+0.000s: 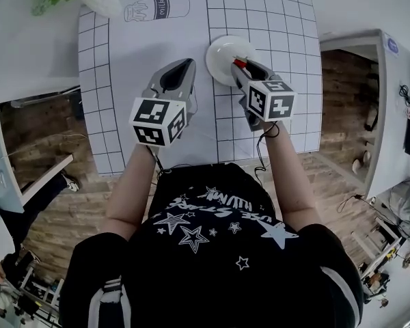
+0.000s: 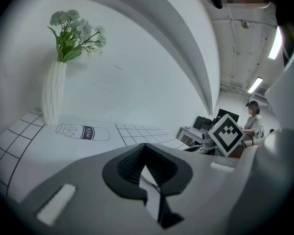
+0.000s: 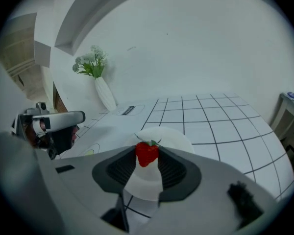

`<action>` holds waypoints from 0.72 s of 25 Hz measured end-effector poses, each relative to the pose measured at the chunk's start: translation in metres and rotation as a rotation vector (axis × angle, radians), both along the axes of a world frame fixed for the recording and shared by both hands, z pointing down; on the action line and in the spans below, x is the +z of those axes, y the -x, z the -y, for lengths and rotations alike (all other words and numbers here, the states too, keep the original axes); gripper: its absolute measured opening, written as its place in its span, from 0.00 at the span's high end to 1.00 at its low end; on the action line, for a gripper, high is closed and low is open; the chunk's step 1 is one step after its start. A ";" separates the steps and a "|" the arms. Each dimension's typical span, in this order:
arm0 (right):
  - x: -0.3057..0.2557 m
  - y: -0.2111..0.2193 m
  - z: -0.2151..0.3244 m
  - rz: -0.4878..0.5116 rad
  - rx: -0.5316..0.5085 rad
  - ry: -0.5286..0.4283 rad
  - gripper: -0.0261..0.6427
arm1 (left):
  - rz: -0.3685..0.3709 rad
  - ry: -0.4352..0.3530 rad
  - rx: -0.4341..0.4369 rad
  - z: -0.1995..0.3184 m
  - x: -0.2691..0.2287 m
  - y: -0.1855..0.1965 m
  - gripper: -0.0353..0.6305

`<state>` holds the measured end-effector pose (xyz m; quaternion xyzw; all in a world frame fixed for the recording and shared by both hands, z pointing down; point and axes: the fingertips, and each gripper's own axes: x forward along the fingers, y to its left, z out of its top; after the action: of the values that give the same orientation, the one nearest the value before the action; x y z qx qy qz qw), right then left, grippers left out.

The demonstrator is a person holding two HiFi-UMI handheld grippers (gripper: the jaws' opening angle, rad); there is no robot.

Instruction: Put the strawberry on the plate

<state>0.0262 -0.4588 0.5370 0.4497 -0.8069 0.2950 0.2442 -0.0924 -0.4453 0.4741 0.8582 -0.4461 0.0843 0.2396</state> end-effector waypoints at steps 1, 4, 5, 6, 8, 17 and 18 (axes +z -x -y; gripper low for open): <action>0.003 0.001 0.001 -0.009 -0.004 0.003 0.74 | 0.002 0.003 0.001 0.001 0.002 0.000 0.94; 0.014 0.004 0.004 -0.040 -0.018 0.013 0.74 | 0.009 0.008 0.003 0.005 0.007 0.003 0.94; 0.017 0.005 0.005 -0.051 -0.023 0.018 0.74 | 0.010 0.010 0.003 0.006 0.008 0.003 0.94; 0.020 0.006 0.006 -0.062 -0.027 0.022 0.74 | 0.010 0.012 0.003 0.006 0.009 0.004 0.94; 0.025 0.007 0.007 -0.085 -0.032 0.025 0.74 | 0.008 0.018 0.005 0.006 0.010 0.004 0.94; 0.033 0.007 0.012 -0.156 -0.018 0.010 0.74 | 0.001 0.030 0.025 0.000 0.015 -0.004 0.94; 0.034 0.007 0.012 -0.157 -0.018 0.014 0.74 | 0.000 0.026 0.027 -0.001 0.014 -0.005 0.94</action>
<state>0.0192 -0.4710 0.5706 0.4622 -0.7874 0.2622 0.3124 -0.0877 -0.4447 0.4877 0.8611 -0.4331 0.0931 0.2495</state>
